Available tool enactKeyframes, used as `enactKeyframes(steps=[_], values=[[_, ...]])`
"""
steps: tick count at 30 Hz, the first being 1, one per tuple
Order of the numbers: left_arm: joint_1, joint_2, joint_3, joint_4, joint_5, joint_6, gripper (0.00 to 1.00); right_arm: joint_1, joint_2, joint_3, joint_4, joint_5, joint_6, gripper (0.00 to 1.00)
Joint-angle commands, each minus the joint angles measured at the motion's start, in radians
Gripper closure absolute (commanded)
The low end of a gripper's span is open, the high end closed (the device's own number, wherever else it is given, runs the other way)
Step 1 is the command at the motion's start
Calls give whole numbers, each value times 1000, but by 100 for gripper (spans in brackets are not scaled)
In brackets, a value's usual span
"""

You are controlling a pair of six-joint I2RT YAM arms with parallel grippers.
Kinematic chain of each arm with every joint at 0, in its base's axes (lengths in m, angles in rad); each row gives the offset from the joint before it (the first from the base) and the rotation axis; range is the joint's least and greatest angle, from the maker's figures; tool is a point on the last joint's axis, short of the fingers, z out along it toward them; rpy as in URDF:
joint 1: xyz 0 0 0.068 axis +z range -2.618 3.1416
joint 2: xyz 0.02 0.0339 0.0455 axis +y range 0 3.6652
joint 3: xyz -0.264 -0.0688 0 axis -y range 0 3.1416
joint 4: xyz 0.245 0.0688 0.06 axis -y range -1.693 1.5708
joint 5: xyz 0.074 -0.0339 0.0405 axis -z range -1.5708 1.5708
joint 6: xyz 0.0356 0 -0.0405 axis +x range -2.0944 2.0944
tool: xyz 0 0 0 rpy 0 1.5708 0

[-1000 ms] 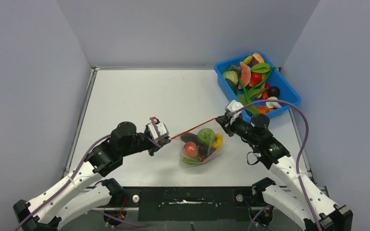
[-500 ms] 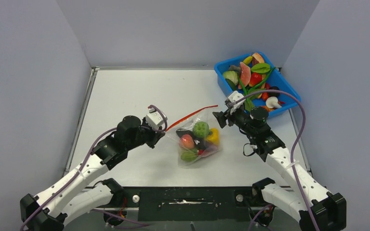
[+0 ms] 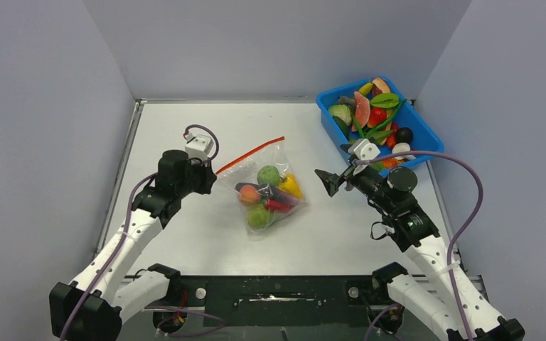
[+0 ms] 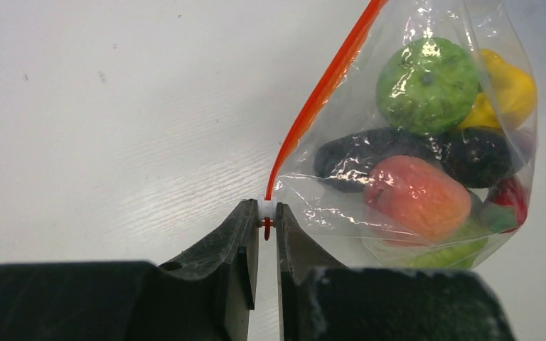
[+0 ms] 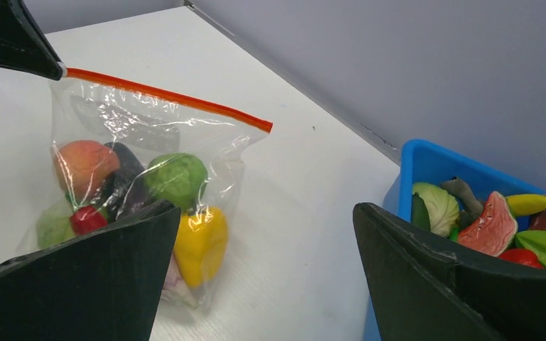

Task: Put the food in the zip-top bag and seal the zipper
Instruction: Place the zipper food storage bag at the center of the board.

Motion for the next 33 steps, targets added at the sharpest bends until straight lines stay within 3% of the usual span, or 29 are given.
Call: enactKeyframes(steps=[1, 10, 15, 20, 24, 33], values=[[37, 14, 36, 49, -117, -90, 100, -1, -23, 51, -49, 4, 83, 2], [167, 33, -30, 93, -215, -212, 100, -1, 13, 115, -160, 155, 249, 2], [200, 19, -54, 94, -242, -295, 100, -1, 46, 159, -226, 302, 434, 2], [212, -6, -58, 81, -264, -330, 66, -3, 84, 212, -307, 305, 453, 2], [212, -28, -29, 57, -274, -353, 49, -2, 85, 216, -317, 333, 488, 2], [208, -89, 113, 37, -82, -396, 41, -1, 81, 209, -312, 351, 588, 2]])
